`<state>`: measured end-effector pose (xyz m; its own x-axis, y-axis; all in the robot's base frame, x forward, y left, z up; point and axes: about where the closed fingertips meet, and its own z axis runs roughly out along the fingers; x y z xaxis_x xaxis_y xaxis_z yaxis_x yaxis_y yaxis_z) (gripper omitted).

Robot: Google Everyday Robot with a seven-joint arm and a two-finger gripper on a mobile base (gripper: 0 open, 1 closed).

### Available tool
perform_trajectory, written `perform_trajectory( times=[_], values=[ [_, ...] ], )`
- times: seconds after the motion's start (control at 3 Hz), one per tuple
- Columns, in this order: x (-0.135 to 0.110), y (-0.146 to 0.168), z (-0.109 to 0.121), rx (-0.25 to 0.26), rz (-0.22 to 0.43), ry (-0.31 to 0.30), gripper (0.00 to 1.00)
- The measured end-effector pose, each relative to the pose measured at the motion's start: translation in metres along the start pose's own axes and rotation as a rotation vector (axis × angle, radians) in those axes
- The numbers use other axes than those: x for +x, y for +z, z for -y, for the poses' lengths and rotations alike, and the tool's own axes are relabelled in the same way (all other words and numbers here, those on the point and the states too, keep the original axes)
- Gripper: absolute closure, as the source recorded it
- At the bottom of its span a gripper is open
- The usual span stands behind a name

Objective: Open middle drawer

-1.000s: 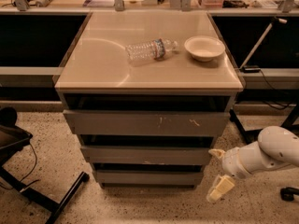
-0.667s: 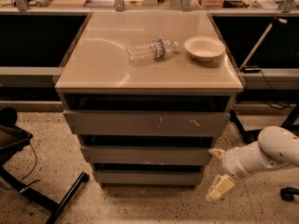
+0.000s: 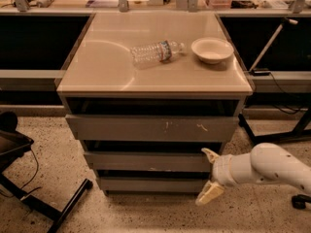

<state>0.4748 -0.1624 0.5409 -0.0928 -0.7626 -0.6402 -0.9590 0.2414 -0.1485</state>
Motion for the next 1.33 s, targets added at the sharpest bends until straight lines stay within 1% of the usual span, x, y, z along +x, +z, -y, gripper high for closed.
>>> perform_trajectory(
  times=[0.33, 0.67, 1.0, 1.33],
  values=[
    [-0.016, 0.006, 0.018, 0.070, 0.024, -0.016, 0.00],
    [-0.012, 0.031, 0.016, 0.067, 0.002, -0.032, 0.00],
    [-0.004, 0.068, 0.028, 0.104, -0.054, -0.087, 0.00],
    [-0.016, 0.080, 0.046, 0.155, -0.051, -0.123, 0.00]
  ],
)
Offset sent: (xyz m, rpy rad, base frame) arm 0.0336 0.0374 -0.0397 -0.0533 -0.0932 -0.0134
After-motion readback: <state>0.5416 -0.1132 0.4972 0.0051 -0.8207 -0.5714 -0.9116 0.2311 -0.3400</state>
